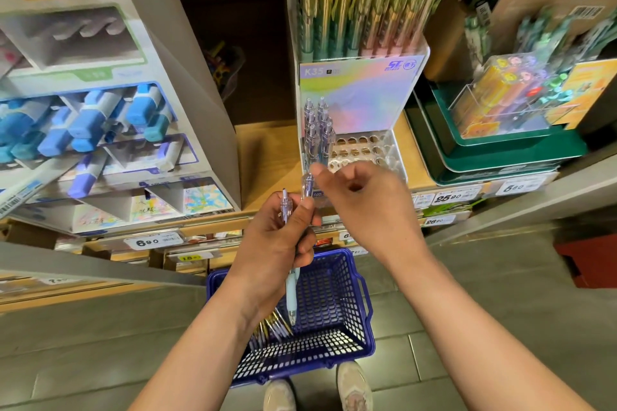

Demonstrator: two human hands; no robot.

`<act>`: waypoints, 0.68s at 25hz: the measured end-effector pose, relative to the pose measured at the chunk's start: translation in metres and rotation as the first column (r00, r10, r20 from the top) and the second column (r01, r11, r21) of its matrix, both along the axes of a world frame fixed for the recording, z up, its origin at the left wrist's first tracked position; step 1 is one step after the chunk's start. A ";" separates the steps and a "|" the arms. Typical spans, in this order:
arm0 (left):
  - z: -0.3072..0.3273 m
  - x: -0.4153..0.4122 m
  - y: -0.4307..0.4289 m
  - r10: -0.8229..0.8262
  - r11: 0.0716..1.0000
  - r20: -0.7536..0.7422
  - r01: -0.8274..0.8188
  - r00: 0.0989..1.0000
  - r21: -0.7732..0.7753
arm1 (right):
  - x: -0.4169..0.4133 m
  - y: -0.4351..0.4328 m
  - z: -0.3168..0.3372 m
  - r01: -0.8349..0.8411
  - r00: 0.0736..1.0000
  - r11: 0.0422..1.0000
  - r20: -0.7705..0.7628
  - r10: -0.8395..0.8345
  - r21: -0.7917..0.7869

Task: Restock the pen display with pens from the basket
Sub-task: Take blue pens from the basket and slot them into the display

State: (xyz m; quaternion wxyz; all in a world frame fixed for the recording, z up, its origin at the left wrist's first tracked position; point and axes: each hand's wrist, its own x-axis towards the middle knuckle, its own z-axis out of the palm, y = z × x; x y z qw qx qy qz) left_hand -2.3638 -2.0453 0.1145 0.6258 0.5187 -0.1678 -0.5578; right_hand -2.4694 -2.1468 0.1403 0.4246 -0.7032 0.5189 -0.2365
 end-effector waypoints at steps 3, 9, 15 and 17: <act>0.000 -0.003 0.001 -0.034 0.999 0.113 0.035 0.993 -0.003 | 0.002 0.010 0.002 -0.093 0.993 0.955 0.092 0.070 0.283; 0.001 -0.007 0.001 -0.051 0.998 0.224 0.058 0.973 -0.025 | -0.001 0.003 0.011 -0.096 0.979 0.956 0.198 0.041 0.276; 0.002 -0.007 0.004 -0.052 0.998 0.152 0.057 0.987 -0.026 | -0.005 0.006 0.011 -0.061 0.944 0.960 0.328 -0.034 0.273; 0.001 -0.005 0.004 -0.004 1.000 0.083 0.004 0.997 0.007 | -0.007 0.002 0.019 -0.009 0.901 0.978 0.425 -0.083 0.210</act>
